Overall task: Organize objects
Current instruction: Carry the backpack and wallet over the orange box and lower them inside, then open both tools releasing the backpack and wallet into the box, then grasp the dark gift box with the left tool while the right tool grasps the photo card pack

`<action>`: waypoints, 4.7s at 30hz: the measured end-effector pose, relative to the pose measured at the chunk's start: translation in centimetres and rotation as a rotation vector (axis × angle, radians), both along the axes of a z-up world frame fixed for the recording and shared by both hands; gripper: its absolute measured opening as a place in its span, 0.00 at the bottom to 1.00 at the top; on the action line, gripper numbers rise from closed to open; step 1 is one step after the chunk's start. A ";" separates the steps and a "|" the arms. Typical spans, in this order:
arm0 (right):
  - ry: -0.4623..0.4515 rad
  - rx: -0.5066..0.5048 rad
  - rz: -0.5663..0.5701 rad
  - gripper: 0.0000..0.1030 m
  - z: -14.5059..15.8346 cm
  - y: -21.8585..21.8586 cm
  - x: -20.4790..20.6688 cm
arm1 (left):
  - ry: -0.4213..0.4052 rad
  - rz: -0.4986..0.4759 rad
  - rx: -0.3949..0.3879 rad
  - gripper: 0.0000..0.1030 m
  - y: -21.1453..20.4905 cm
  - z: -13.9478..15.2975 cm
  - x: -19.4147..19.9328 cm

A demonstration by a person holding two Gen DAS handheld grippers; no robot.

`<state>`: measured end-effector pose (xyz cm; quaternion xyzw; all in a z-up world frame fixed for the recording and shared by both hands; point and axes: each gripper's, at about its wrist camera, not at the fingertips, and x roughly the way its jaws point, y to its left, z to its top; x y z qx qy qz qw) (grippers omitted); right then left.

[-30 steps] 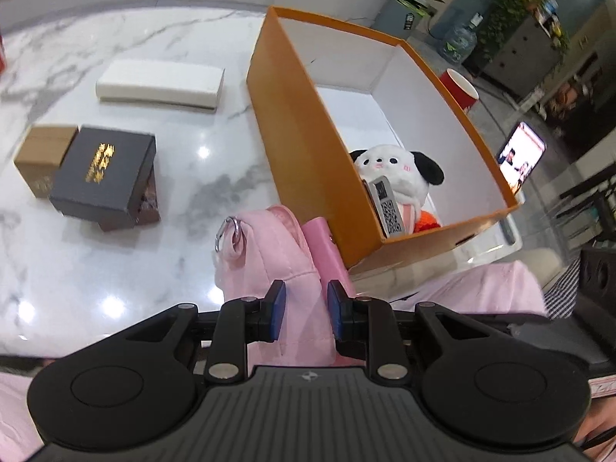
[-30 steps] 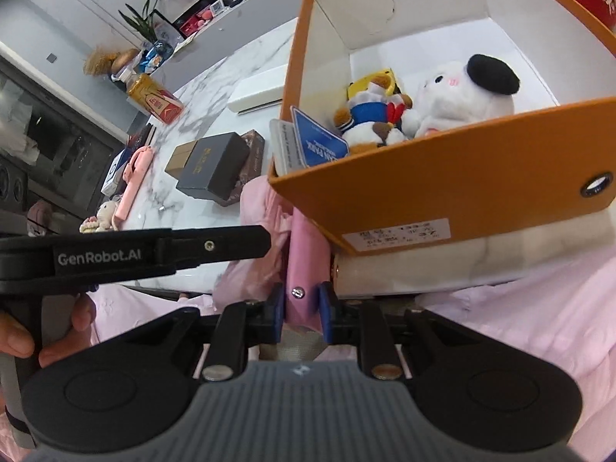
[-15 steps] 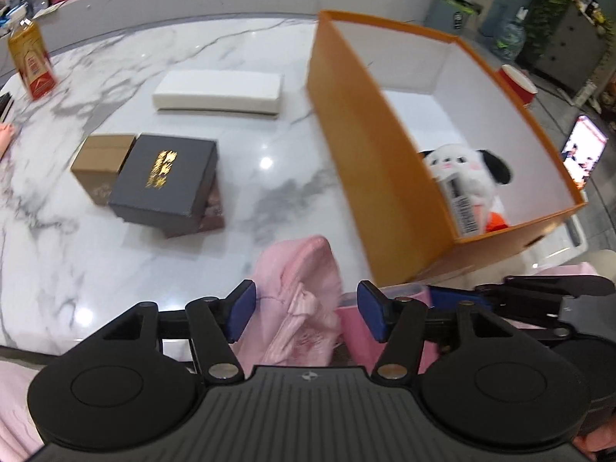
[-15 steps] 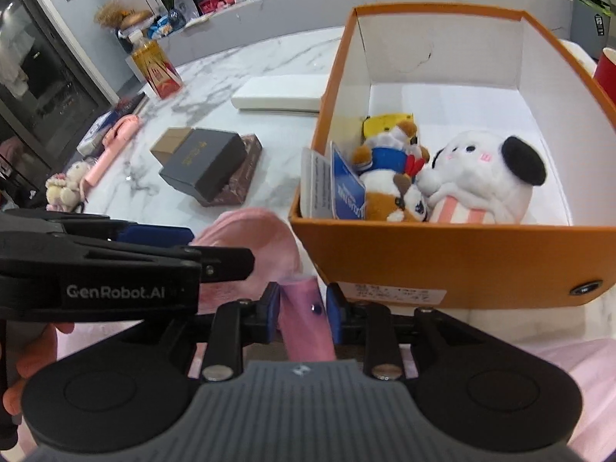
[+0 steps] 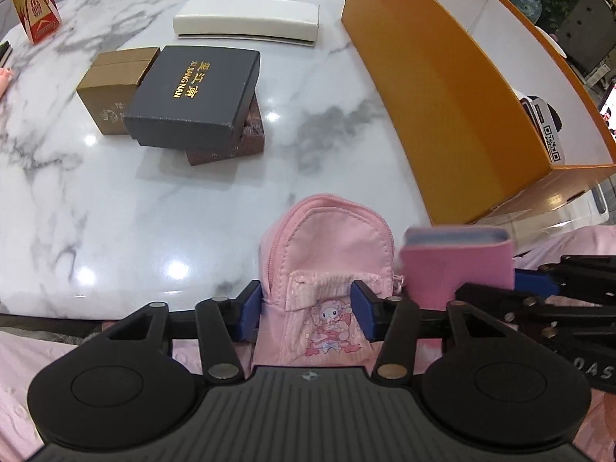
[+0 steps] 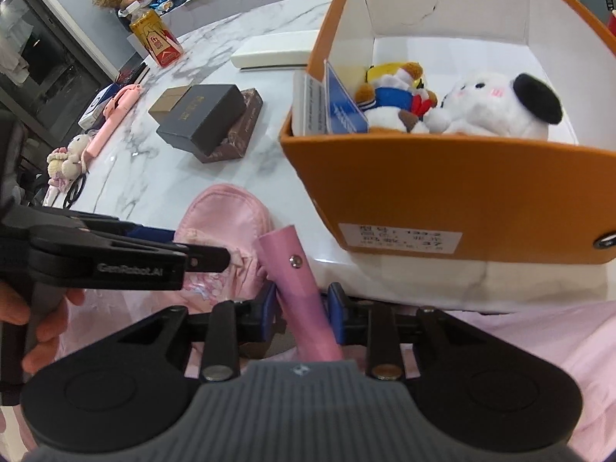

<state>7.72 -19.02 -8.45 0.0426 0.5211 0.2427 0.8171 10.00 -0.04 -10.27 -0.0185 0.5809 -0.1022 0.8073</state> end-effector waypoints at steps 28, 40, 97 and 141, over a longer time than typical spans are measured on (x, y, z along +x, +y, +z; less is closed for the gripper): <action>-0.260 -0.035 -0.171 0.18 20.3 -12.6 2.1 | -0.293 -0.181 -0.316 0.21 -12.1 18.0 4.8; -0.011 -0.127 -0.181 0.18 14.2 -15.6 9.5 | -0.068 -0.199 -0.230 0.23 -19.3 8.5 9.7; 0.249 -0.474 -0.115 0.01 8.1 -10.4 16.5 | -0.013 -0.177 -0.437 0.29 -18.6 4.2 7.2; 0.034 -0.421 -0.151 0.10 9.2 -11.2 10.4 | -0.235 0.026 -0.204 0.56 3.8 13.0 -0.2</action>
